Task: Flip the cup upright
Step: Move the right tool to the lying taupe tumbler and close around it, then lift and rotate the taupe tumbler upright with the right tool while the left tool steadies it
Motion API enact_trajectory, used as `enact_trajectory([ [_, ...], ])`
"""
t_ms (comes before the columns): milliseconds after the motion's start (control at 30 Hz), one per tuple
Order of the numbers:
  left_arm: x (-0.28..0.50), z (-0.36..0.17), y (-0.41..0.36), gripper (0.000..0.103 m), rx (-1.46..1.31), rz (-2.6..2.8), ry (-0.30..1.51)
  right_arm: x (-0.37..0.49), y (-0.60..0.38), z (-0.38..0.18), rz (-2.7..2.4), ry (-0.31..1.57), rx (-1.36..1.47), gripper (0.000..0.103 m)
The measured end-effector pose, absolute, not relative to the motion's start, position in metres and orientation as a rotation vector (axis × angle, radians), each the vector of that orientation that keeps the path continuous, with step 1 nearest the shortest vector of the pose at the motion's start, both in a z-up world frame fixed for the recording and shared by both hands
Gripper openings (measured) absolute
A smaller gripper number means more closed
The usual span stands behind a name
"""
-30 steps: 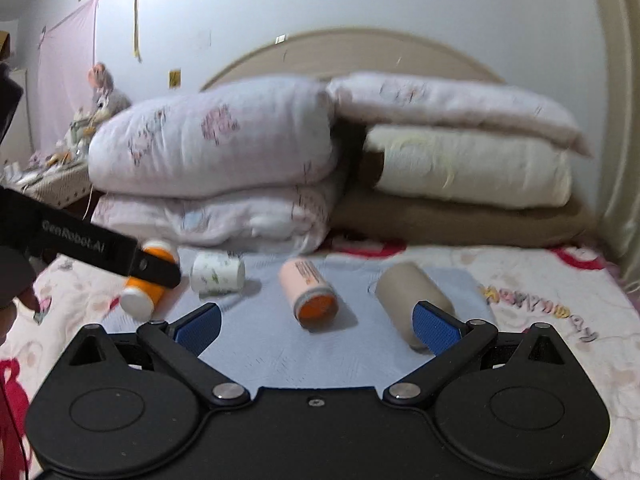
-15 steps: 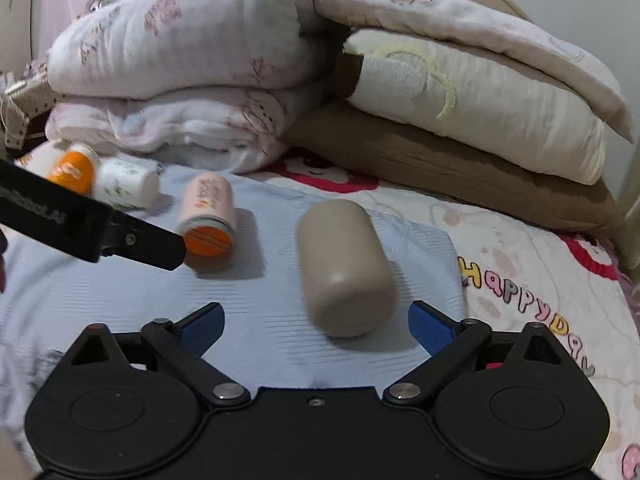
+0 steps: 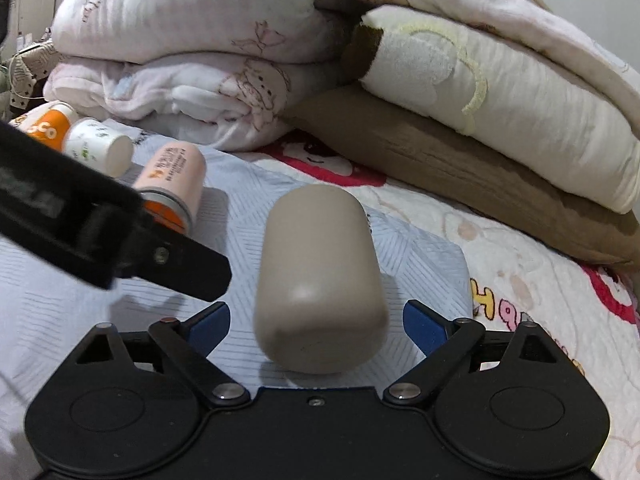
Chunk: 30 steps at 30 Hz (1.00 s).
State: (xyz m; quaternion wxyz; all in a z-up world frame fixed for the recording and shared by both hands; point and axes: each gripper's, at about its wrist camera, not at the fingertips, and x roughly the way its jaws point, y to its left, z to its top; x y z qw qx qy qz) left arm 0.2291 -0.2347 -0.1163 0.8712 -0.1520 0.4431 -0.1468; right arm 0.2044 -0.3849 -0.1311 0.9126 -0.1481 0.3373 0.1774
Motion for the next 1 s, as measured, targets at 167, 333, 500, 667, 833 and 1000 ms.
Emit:
enact_trajectory([
  [167,0.234,-0.119,-0.233,0.1,-0.36,-0.315,0.934,0.209,-0.384,-0.137,0.368,0.703,-0.289,0.085],
  [333,0.241,-0.125,-0.233,0.099,-0.407,-0.324,0.962,0.209,-0.383,-0.135,0.327,0.723,-0.252,0.081],
  [500,0.239,-0.128,-0.236,0.099,-0.412,-0.341,0.962,0.205,-0.386,-0.133,0.294,0.761,-0.137,0.081],
  [667,0.231,-0.128,-0.235,0.098,-0.412,-0.348,0.968,0.197,-0.388,-0.131,0.263,0.818,-0.001,0.081],
  [833,0.225,-0.126,-0.232,0.098,-0.4,-0.357,0.973,0.189,-0.38,-0.131,0.23,0.839,0.02,0.081],
  [1000,0.22,-0.123,-0.223,0.097,-0.422,-0.376,0.996,0.18,-0.38,-0.129,0.228,0.867,0.088,0.081],
])
